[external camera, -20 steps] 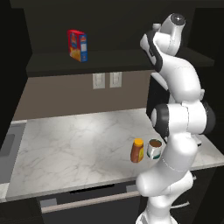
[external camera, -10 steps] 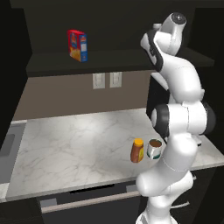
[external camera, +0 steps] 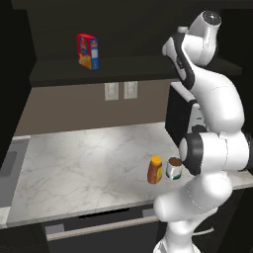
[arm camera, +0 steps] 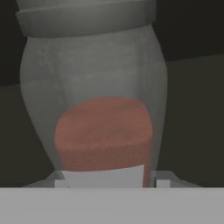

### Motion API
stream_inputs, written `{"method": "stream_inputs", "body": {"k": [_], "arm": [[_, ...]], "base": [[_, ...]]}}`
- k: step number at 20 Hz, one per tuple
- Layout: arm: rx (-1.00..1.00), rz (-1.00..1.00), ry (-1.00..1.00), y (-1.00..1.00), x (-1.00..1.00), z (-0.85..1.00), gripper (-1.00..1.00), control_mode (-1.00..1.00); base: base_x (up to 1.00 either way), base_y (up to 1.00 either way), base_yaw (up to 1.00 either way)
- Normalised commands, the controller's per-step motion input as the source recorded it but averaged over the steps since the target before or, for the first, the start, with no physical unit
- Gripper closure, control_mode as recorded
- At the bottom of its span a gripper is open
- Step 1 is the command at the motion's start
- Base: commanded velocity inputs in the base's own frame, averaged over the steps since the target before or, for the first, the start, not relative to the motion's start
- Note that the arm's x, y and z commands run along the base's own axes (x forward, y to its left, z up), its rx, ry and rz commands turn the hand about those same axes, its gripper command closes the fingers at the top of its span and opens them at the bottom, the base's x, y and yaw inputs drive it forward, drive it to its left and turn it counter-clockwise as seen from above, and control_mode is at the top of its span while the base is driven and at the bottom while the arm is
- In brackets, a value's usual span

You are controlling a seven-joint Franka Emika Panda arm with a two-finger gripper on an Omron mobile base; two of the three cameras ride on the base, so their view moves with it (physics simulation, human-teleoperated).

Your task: Pick the cinnamon and honey bottle from the cabinet and place them next to the mug.

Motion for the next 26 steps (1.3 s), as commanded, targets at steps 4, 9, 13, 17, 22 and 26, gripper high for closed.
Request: {"method": "stream_inputs", "body": {"k": [4, 9, 13, 17, 22, 26], "arm": [[0.0, 0.0, 0.0, 0.24, -0.86, 0.0, 1.0, -1.0], [0.0, 0.0, 0.0, 0.26, -0.87, 0.0, 1.0, -1.0], [0.0, 0.0, 0.0, 0.33, -0.9, 0.0, 1.0, -1.0], [0.0, 0.0, 0.0, 0.41, -0.78, -0.01, 1.0, -1.0], [0.0, 0.0, 0.0, 0.38, -0.77, -0.17, 1.0, -1.0], [0.0, -0.05, 0.0, 0.58, -0.63, -0.46, 1.0, -1.0]], "base": [[0.0, 0.0, 0.0], [0.0, 0.0, 0.0], [0.0, 0.0, 0.0], [0.0, 0.0, 0.0], [0.0, 0.0, 0.0], [0.0, 0.0, 0.0]]}}
